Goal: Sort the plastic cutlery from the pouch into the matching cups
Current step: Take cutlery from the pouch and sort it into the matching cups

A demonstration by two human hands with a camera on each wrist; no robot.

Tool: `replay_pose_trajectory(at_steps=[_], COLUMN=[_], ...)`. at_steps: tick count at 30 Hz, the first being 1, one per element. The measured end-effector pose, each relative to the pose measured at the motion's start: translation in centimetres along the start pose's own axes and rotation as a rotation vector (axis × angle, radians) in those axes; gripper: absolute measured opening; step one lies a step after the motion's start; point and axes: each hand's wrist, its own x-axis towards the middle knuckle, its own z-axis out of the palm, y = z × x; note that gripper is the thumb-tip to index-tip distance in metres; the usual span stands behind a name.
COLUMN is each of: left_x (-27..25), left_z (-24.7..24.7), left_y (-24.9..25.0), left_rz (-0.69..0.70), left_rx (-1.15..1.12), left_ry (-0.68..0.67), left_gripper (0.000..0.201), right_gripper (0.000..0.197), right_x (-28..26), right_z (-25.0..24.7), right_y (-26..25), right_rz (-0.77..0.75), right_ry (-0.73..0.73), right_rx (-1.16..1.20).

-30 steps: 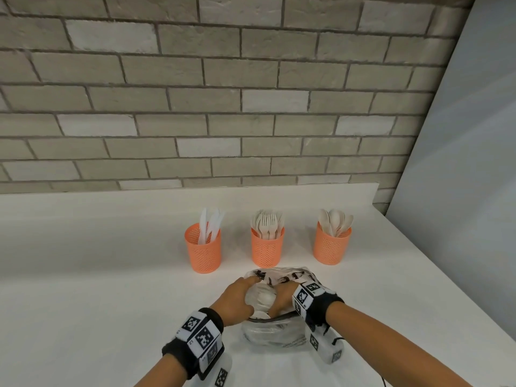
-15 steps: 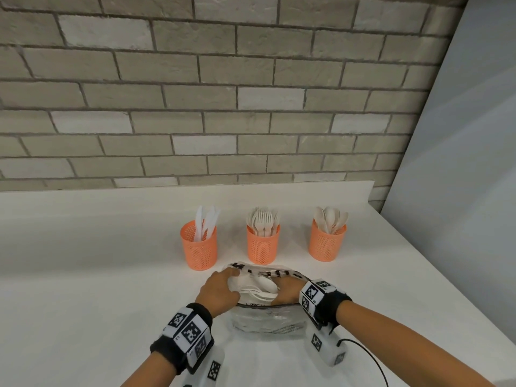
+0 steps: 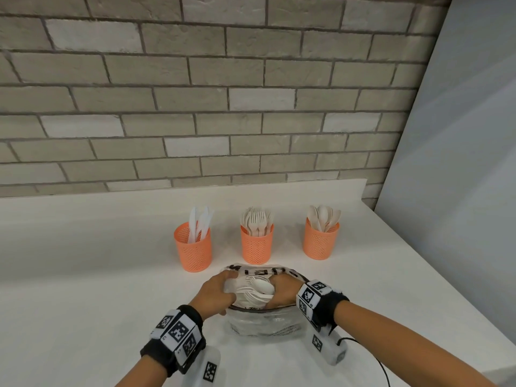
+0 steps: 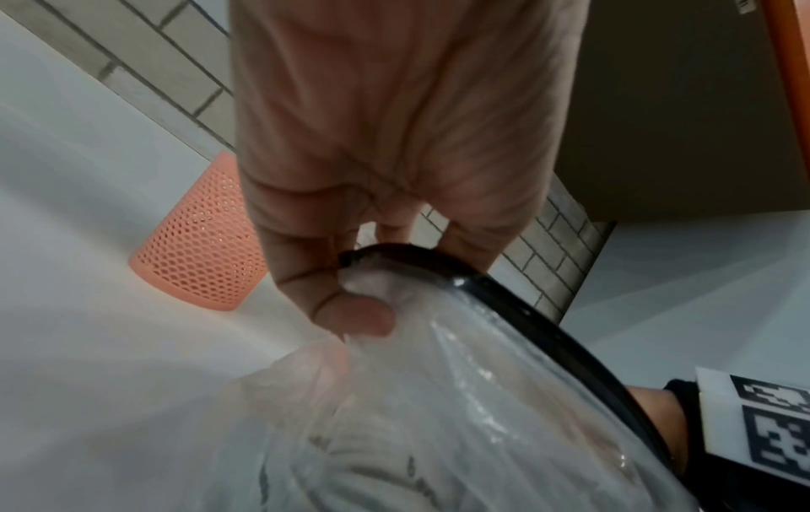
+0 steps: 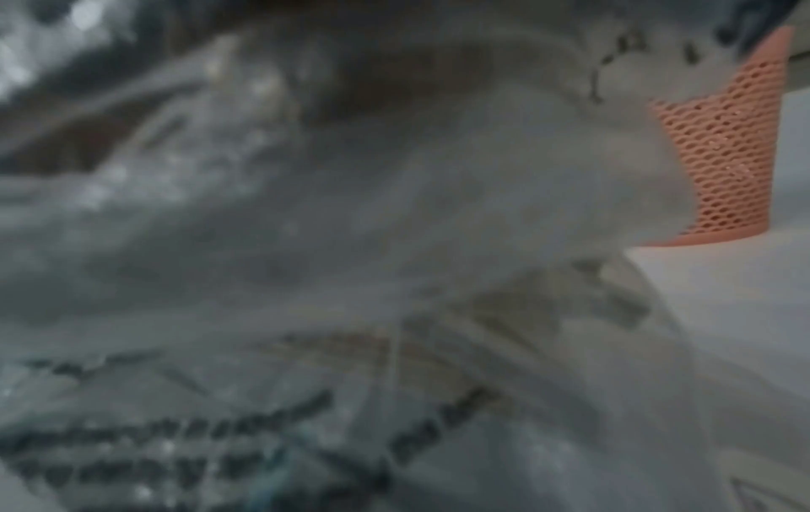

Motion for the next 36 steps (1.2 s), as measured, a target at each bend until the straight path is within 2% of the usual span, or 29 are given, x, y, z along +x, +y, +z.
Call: replay_pose_trajectory(at_steps=[10,14,16,20,25,28,32,34,36], left_x=[-0.1,-0.4,-0.5,-0.7,-0.8,-0.9,-1.1,-1.1,-1.4], left_z=[-0.3,0.0,-0.2,0.0,0.3,0.6,-0.4,-1.2,-1.7], left_y=[-0.2,0.1,0.2,0.1,-0.1,-0.1,0.3,0.8,1.7], left_rz=[-0.02,0.038,0.052,0.056,0.072,0.061,0.032,0.074,0.167], left_rx=[-0.074,-0.068,-0.091,-0.095,-0.091,-0.037,0.057,0.168,0.168], left_ry=[0.029,-0.035,-0.02,0.015,0.099,0.091,-0.02,0.039,0.207], left_gripper=[0.05,0.057,0.056,0.054,0.053,0.051,0.042,0.028,0.017], right_gripper=[0.049,0.035,0.032,0.047,0.048,0.029,0.014,0.009,0.008], right_x=[0.1,-0.1,-0.4,-0.7,-1.0,-1.0,-1.5,-1.6,-1.8], right_z=[-1.1,-0.8,-0.6,-0.3,-0.9,-1.5,-3.2,-4.0,-4.8], right_y=[0.2,0.3,0.1,-0.7,-1.6,-2.2,-2.9,-3.0,-3.2], right_rz=[0.012,-0.045,-0.093,-0.157,-0.167,-0.21,-0.211,-0.197,-0.181], right_ry=[-0.041,0.018,0.04,0.095,0.151,0.137,0.176,0.184,0.216], right_rx=[0.178,0.325,0.38,0.454,0.368,0.462,0.693,0.802,0.89])
